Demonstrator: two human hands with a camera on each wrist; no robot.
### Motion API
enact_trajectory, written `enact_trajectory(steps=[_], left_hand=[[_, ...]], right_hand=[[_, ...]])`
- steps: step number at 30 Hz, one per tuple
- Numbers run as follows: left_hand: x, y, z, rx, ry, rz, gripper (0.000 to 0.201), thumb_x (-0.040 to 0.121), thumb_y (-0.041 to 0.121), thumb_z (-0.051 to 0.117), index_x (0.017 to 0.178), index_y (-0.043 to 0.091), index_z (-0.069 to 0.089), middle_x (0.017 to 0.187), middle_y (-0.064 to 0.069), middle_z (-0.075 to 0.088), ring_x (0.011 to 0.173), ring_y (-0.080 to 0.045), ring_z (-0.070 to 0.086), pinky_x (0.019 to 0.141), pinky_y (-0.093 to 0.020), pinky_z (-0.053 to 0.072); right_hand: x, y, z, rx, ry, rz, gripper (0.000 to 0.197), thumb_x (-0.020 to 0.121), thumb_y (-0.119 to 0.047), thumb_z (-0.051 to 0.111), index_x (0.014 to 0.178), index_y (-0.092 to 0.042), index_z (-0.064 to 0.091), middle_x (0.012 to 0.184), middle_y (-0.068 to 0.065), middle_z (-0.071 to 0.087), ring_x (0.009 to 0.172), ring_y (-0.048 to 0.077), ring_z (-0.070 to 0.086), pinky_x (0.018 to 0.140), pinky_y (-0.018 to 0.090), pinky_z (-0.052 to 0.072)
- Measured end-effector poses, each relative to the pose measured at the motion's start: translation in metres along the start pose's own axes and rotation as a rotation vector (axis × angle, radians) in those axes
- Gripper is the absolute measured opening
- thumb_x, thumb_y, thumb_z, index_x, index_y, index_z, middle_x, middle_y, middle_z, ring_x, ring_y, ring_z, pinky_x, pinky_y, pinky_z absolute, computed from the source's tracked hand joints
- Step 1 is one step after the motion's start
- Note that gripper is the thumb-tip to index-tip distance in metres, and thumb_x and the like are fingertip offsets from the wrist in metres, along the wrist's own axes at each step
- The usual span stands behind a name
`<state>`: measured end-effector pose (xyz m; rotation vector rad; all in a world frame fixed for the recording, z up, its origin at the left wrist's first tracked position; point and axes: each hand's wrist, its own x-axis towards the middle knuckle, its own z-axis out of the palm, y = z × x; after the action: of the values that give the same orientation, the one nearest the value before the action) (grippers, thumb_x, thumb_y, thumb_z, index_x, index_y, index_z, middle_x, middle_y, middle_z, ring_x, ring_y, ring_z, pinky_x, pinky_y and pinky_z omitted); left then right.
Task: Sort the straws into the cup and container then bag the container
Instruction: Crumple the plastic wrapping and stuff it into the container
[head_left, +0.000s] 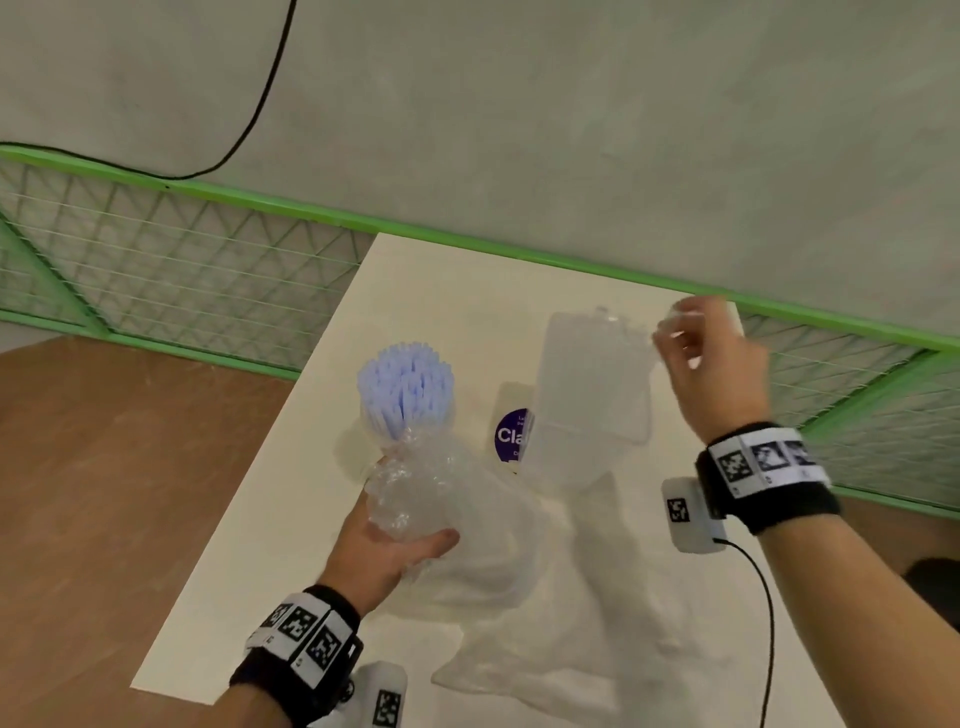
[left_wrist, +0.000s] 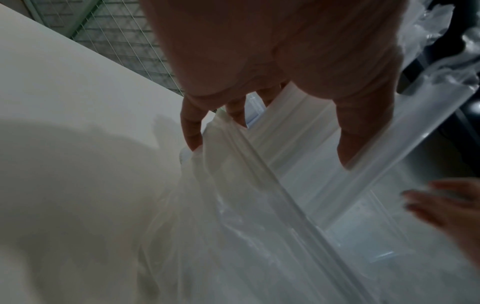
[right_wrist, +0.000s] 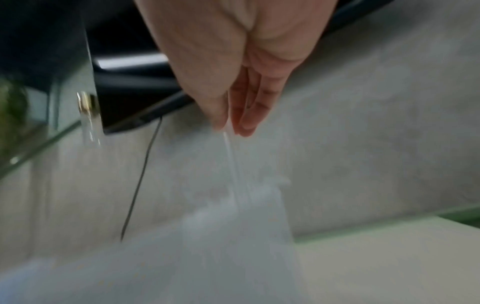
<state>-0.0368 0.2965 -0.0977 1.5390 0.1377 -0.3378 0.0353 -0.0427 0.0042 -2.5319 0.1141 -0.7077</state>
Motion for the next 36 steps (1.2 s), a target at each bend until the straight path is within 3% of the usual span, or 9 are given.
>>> enact_trajectory(steps=[4, 7, 9, 11, 14, 16, 21, 27, 36], left_hand=[[-0.001, 0.002, 0.003, 0.016, 0.014, 0.002, 0.088, 0.043, 0.029, 0.093, 0.119, 0.048, 0.052, 0.109, 0.017, 0.070, 0.103, -0.002, 0.066, 0.092, -0.028, 0.049], [-0.001, 0.004, 0.006, 0.019, 0.025, 0.003, 0.081, 0.053, 0.013, 0.094, 0.115, 0.046, 0.054, 0.106, 0.019, 0.071, 0.099, 0.000, 0.066, 0.090, -0.026, 0.049], [-0.001, 0.005, 0.009, 0.019, 0.031, 0.003, 0.081, 0.057, 0.004, 0.092, 0.115, 0.045, 0.054, 0.104, 0.020, 0.071, 0.097, 0.001, 0.067, 0.087, -0.023, 0.049], [0.002, 0.005, 0.012, 0.022, 0.039, 0.009, 0.082, 0.054, 0.005, 0.092, 0.116, 0.044, 0.054, 0.104, 0.018, 0.071, 0.097, 0.001, 0.067, 0.083, -0.019, 0.050], [0.006, 0.006, 0.018, 0.031, 0.051, 0.016, 0.081, 0.057, 0.001, 0.091, 0.120, 0.036, 0.055, 0.106, 0.011, 0.072, 0.100, -0.004, 0.067, 0.081, -0.019, 0.052], [0.006, 0.009, 0.024, 0.068, 0.033, 0.041, 0.077, 0.059, -0.001, 0.089, 0.119, 0.033, 0.055, 0.104, 0.015, 0.071, 0.097, 0.000, 0.067, 0.078, -0.014, 0.051], [0.009, 0.012, 0.025, 0.085, -0.002, 0.064, 0.073, 0.061, -0.007, 0.085, 0.121, 0.023, 0.055, 0.103, 0.004, 0.073, 0.096, -0.008, 0.069, 0.073, -0.011, 0.051], [0.003, 0.019, 0.026, 0.053, -0.053, 0.068, 0.074, 0.064, -0.015, 0.080, 0.123, 0.022, 0.053, 0.105, 0.006, 0.073, 0.096, -0.009, 0.070, 0.074, -0.013, 0.052], [0.003, 0.012, 0.021, 0.082, -0.074, 0.066, 0.075, 0.068, -0.005, 0.083, 0.129, 0.023, 0.050, 0.113, 0.003, 0.070, 0.105, -0.012, 0.067, 0.085, -0.018, 0.052]], right_hand=[[-0.022, 0.035, 0.035, -0.202, -0.178, -0.106, 0.028, 0.095, -0.032, 0.058, 0.108, -0.011, 0.071, 0.116, 0.011, 0.067, 0.102, 0.039, 0.060, 0.093, 0.034, 0.036], [-0.028, 0.015, 0.024, -0.176, -0.050, -0.104, 0.040, 0.093, -0.042, 0.054, 0.118, -0.013, 0.067, 0.129, 0.010, 0.058, 0.118, 0.034, 0.049, 0.102, 0.036, 0.033], [-0.042, -0.018, 0.013, -0.010, -0.045, -0.191, 0.049, 0.088, -0.042, 0.059, 0.125, -0.010, 0.059, 0.131, 0.009, 0.054, 0.123, 0.028, 0.045, 0.107, 0.031, 0.030], [-0.071, -0.056, 0.012, 0.158, -0.221, -0.284, 0.067, 0.080, -0.046, 0.067, 0.134, -0.011, 0.049, 0.137, 0.004, 0.049, 0.129, 0.021, 0.042, 0.112, 0.027, 0.027], [-0.124, -0.090, 0.035, 0.256, -0.515, -0.276, 0.108, 0.066, -0.058, 0.078, 0.152, -0.024, 0.021, 0.153, -0.002, 0.029, 0.143, 0.014, 0.027, 0.117, 0.029, 0.023], [-0.145, -0.098, 0.055, 0.277, -0.529, -0.234, 0.120, 0.063, -0.063, 0.079, 0.153, -0.034, 0.006, 0.158, -0.001, 0.018, 0.147, 0.014, 0.018, 0.118, 0.032, 0.022], [-0.150, -0.109, 0.079, 0.391, -0.379, -0.140, 0.098, 0.074, -0.045, 0.077, 0.150, -0.023, 0.019, 0.150, -0.007, 0.035, 0.141, 0.007, 0.032, 0.114, 0.026, 0.031], [-0.151, -0.105, 0.084, 0.463, -0.368, 0.060, 0.081, 0.077, -0.025, 0.073, 0.146, -0.028, 0.031, 0.131, -0.016, 0.050, 0.124, 0.000, 0.047, 0.103, 0.017, 0.039], [-0.144, -0.099, 0.087, 0.471, -0.178, -0.040, 0.035, 0.075, -0.001, 0.068, 0.108, -0.014, 0.064, 0.102, -0.007, 0.062, 0.098, 0.003, 0.059, 0.087, 0.017, 0.047]])
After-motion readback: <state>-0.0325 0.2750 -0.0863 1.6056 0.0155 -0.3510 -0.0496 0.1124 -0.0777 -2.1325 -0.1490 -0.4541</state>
